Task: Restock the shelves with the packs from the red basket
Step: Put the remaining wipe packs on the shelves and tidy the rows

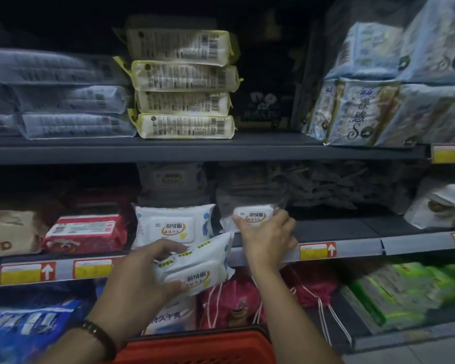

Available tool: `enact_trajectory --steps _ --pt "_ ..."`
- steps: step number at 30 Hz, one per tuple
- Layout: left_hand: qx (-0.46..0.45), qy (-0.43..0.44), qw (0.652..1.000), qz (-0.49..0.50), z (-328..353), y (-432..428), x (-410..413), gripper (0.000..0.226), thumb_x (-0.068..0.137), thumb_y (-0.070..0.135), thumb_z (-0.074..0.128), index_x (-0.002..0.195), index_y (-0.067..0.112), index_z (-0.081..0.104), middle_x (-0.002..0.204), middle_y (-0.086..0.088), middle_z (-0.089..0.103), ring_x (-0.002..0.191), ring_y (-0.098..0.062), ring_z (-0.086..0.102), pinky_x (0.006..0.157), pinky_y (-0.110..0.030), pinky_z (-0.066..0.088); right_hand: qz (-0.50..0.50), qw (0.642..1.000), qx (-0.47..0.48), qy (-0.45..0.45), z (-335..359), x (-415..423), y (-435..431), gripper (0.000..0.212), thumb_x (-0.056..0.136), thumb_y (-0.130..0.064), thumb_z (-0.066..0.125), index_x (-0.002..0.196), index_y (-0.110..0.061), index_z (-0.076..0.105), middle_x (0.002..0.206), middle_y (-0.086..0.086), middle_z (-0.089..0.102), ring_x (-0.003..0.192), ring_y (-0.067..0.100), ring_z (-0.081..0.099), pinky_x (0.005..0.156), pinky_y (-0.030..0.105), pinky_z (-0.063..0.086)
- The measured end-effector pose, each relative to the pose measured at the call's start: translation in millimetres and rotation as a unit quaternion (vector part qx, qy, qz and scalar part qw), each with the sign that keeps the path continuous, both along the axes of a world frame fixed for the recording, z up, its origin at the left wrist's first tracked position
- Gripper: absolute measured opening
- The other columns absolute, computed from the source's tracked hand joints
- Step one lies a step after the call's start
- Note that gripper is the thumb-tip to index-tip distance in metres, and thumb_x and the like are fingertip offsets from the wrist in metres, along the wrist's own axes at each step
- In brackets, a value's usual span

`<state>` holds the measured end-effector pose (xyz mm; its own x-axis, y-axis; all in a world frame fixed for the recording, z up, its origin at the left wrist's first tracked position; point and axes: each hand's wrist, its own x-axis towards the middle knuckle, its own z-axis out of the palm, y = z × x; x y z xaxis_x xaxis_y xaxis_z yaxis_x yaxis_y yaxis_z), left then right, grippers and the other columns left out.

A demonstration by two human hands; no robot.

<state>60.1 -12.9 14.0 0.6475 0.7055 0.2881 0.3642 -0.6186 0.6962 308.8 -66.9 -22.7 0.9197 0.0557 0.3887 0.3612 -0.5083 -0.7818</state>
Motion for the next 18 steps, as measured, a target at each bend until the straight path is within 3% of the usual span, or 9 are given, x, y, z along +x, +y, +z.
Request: enact_trajectory --steps 4,6,8,10,13,15,17,18 --pt "-0.012 0.002 1.000 -0.008 2.7 -6.2 19.2 0.052 0.067 0.011 0.096 0.100 0.042 0.072 0.100 0.027 0.067 0.091 0.008 0.065 0.066 -0.005 0.047 0.067 0.997 0.019 0.028 1.9 19.5 -8.8 0.057 0.083 -0.051 0.084 0.117 -0.011 0.062 0.124 0.012 0.059 0.111 0.037 0.061 0.099 0.051 0.045" --pt "-0.022 0.006 1.000 -0.017 5.5 -9.0 29.4 0.052 0.070 0.008 0.093 0.103 0.041 0.071 0.102 0.025 0.069 0.083 0.003 0.070 0.063 -0.011 0.055 0.103 0.992 0.032 0.059 8.5 31.5 -21.8 0.035 0.095 -0.040 0.074 0.116 -0.013 0.067 0.122 0.011 0.065 0.110 0.035 0.065 0.099 0.047 0.051" --pt "-0.003 0.009 1.000 -0.029 10.0 -10.5 41.9 0.051 0.075 0.010 0.091 0.107 0.042 0.069 0.106 0.024 0.071 0.080 0.004 0.070 0.065 -0.017 0.058 0.141 0.983 0.068 0.091 20.3 37.6 -41.2 0.021 0.098 -0.031 0.068 0.112 -0.016 0.071 0.111 0.006 0.073 0.106 0.029 0.068 0.094 0.041 0.054" --pt "0.017 0.009 0.999 -0.044 15.9 -11.8 56.9 0.048 0.078 0.012 0.089 0.110 0.042 0.068 0.109 0.026 0.069 0.073 0.008 0.065 0.066 -0.012 0.052 0.200 0.969 0.078 0.118 34.1 41.0 -61.0 0.010 0.094 -0.026 0.069 0.100 -0.021 0.074 0.094 -0.002 0.076 0.095 0.021 0.070 0.084 0.035 0.054" --pt "0.057 0.007 0.996 -0.063 29.7 -12.8 85.1 0.048 0.078 0.014 0.086 0.114 0.040 0.068 0.117 0.024 0.068 0.099 0.006 0.062 0.079 0.003 0.038 0.337 0.927 0.078 0.147 50.5 42.3 -87.0 0.019 0.091 -0.031 0.066 0.090 -0.016 0.077 0.081 -0.006 0.075 0.078 0.016 0.069 0.067 0.032 0.050" --pt "0.072 0.000 0.995 -0.073 41.2 -13.0 103.6 0.048 0.078 0.015 0.086 0.116 0.038 0.068 0.117 0.020 0.069 0.105 0.000 0.063 0.081 0.001 0.037 0.379 0.897 0.133 0.184 53.6 42.5 -98.5 0.022 0.095 -0.028 0.065 0.093 -0.008 0.075 0.078 0.000 0.069 0.064 0.014 0.063 0.053 0.025 0.043" --pt "0.083 0.008 0.992 -0.096 51.2 -14.7 120.8 0.045 0.079 0.017 0.085 0.117 0.036 0.069 0.115 0.018 0.072 0.083 0.005 0.064 0.075 -0.005 0.041 0.375 0.891 0.172 0.187 50.1 45.3 -105.1 0.013 0.099 -0.018 0.067 0.100 -0.007 0.074 0.080 0.003 0.072 0.065 0.015 0.065 0.053 0.025 0.047" --pt "0.087 0.015 0.990 -0.108 53.9 -15.6 129.2 0.044 0.079 0.017 0.084 0.117 0.035 0.069 0.115 0.017 0.072 0.070 0.009 0.062 0.069 -0.006 0.042 0.368 0.897 0.172 0.174 48.0 46.7 -106.4 0.007 0.098 -0.012 0.069 0.101 -0.013 0.076 0.083 -0.002 0.077 0.070 0.014 0.070 0.060 0.026 0.054"
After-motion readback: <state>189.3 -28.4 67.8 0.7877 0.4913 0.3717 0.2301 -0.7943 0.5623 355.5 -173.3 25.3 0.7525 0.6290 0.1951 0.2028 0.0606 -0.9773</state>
